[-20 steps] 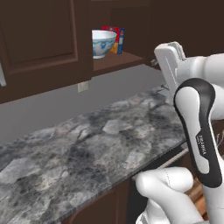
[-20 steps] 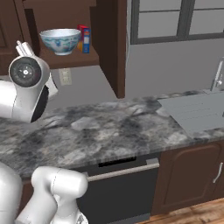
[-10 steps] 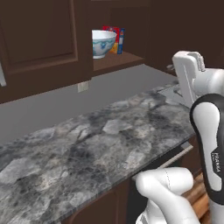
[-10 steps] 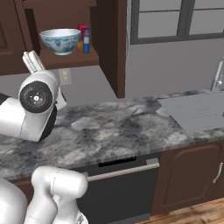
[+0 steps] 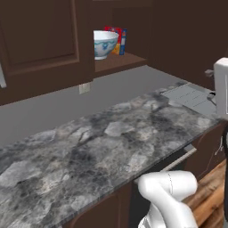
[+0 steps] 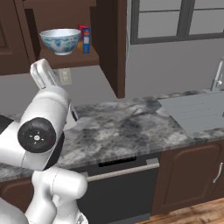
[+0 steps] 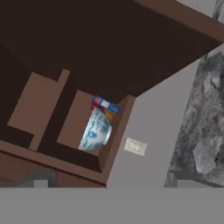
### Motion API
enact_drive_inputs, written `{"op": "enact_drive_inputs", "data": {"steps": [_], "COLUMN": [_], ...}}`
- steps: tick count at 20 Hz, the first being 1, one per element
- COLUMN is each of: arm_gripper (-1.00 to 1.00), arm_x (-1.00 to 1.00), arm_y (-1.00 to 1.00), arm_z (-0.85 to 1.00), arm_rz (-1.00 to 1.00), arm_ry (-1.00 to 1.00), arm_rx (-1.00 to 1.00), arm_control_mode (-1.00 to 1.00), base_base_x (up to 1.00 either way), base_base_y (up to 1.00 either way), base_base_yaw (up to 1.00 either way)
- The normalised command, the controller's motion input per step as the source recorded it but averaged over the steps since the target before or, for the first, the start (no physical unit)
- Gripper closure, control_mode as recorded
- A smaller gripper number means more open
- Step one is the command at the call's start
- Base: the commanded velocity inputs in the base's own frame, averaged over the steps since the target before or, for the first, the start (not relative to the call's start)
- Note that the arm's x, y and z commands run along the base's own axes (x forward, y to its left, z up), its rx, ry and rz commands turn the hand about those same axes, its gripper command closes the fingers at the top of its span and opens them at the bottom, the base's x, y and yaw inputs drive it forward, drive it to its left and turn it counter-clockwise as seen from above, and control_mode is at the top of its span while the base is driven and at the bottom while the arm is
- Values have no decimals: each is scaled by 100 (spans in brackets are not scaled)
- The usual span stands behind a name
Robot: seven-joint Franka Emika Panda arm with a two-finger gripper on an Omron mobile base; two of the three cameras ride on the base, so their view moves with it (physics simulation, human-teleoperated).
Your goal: Pick the mug and place it in the sink. Pick the bowl and place it in the open cabinet and then close the cabinet.
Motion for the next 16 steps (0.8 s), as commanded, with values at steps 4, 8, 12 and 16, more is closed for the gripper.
{"op": "enact_drive_inputs", "data": {"steps": [4,8,12,16], "arm_gripper": [-100,-100,-100,-100], "arm_x": [-20,-24,-25,-11], "arm_y": [-51,-53,-44,-31], "arm_z": [0,0,0,2], "arm_rz": [-25,-10,-2,1], "arm_ry": [-12,-15,-10,-1], "arm_rx": [0,0,1,12], "arm_control_mode": [-100,-100,-100,-100], "base_base_x": [0,0,0,0], "base_base_y": [0,0,0,0], "base_base_yaw": [0,0,0,0]}}
